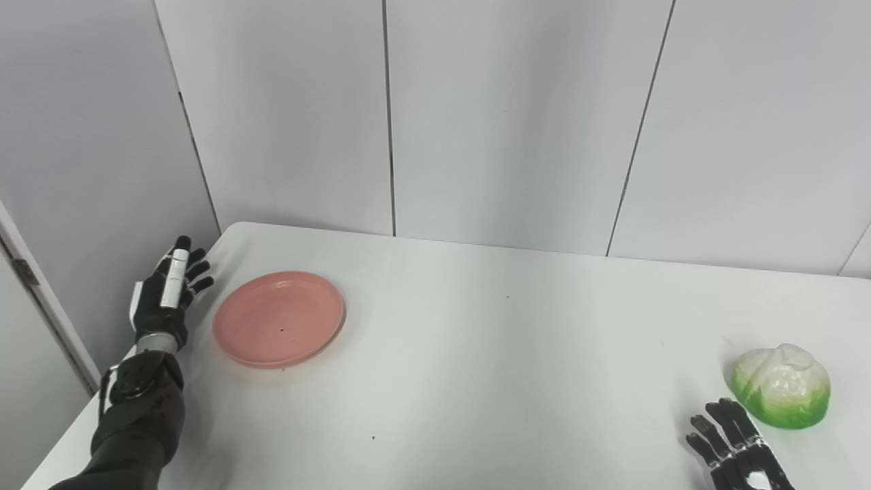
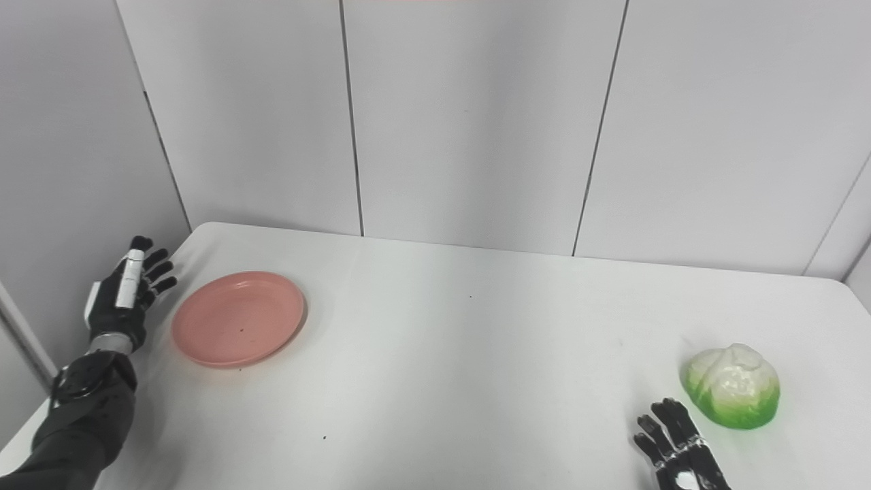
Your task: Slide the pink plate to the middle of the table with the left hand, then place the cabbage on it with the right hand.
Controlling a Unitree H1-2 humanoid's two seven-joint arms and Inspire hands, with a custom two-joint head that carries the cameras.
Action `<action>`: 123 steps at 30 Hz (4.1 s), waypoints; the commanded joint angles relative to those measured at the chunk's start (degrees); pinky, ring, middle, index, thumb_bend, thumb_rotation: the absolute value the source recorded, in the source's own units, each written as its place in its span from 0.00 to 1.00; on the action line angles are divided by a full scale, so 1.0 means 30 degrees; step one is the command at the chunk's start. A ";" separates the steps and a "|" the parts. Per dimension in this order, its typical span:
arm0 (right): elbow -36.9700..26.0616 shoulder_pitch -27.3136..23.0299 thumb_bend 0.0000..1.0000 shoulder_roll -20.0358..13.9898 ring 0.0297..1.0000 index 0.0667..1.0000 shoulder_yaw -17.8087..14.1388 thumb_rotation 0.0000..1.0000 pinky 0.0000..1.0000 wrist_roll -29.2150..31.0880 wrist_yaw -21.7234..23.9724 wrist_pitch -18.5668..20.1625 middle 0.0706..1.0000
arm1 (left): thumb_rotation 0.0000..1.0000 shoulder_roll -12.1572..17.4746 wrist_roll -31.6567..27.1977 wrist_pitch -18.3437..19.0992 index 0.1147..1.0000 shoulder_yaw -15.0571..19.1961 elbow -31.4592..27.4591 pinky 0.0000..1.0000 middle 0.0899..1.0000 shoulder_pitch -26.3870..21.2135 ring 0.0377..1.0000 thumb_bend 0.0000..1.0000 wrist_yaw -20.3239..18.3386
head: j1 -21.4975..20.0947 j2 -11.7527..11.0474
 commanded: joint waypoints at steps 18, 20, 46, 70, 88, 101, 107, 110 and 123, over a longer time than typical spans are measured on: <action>0.0018 0.0870 0.86 0.0367 0.86 0.86 0.0744 0.69 0.87 -0.0372 -0.0788 0.1019 0.88 | 0.75 -0.1173 -0.0415 0.0094 0.82 -0.0398 -0.0194 0.74 0.80 -0.0238 0.81 0.90 -0.1500 | -0.0256 0.0245; -0.0008 0.0858 0.86 0.0361 0.87 0.86 0.0828 0.69 0.87 -0.0309 -0.0771 0.0967 0.88 | 0.74 -0.1376 -0.0414 0.0080 0.81 -0.0473 -0.0394 0.73 0.79 -0.0132 0.81 0.91 -0.1740 | -0.0341 0.0267; -0.1012 0.0957 0.87 0.0440 0.86 0.86 0.1507 0.66 0.88 -0.0583 -0.1476 0.1780 0.87 | 0.76 -0.3611 0.0021 0.2437 0.83 -0.2247 -0.5263 0.72 0.81 0.2074 0.83 0.93 -0.2319 | -0.1236 0.0877; -0.1967 0.0945 0.87 0.0973 0.84 0.87 0.2311 0.67 0.88 -0.1427 -0.2471 0.2788 0.85 | 0.83 -0.6802 0.2435 0.6956 0.82 -0.4387 -1.2299 0.83 0.81 0.3506 0.86 0.94 0.0766 | -0.2631 0.1031; -0.2515 0.0722 0.87 0.1366 0.84 0.86 0.3051 0.67 0.88 -0.2184 -0.3381 0.3383 0.85 | 0.83 -0.8425 0.2626 0.8505 0.77 -0.5181 -1.5026 0.82 0.80 0.4764 0.85 0.94 0.0906 | -0.4201 0.1623; -0.2916 0.0554 0.84 0.2009 0.84 0.87 0.4084 0.69 0.89 -0.3208 -0.4325 0.3915 0.84 | 0.85 -0.9247 0.3294 0.9026 0.80 -0.5762 -1.5898 0.87 0.80 0.4875 0.86 0.91 0.1233 | -0.6497 0.1727; -0.2864 0.0393 0.85 0.2335 0.85 0.87 0.4602 0.69 0.89 -0.3565 -0.4662 0.3944 0.84 | 0.85 -0.9374 0.3405 0.9394 0.79 -0.5774 -1.5839 0.85 0.81 0.4490 0.86 0.93 0.1313 | -0.7802 0.1762; -0.2839 0.0300 0.84 0.2497 0.85 0.87 0.4796 0.69 0.90 -0.3573 -0.4809 0.4003 0.84 | 0.85 -0.9448 0.3261 0.9445 0.78 -0.5703 -1.5730 0.85 0.82 0.4335 0.86 0.95 0.1205 | -0.8196 0.1772; -0.3092 0.0279 0.81 0.2821 0.85 0.88 0.5316 0.71 0.92 -0.4002 -0.5214 0.4275 0.85 | 0.86 -1.0282 0.3237 0.9526 0.78 -0.5703 -1.5395 0.85 0.81 0.4090 0.85 0.96 0.1473 | -0.9515 0.1940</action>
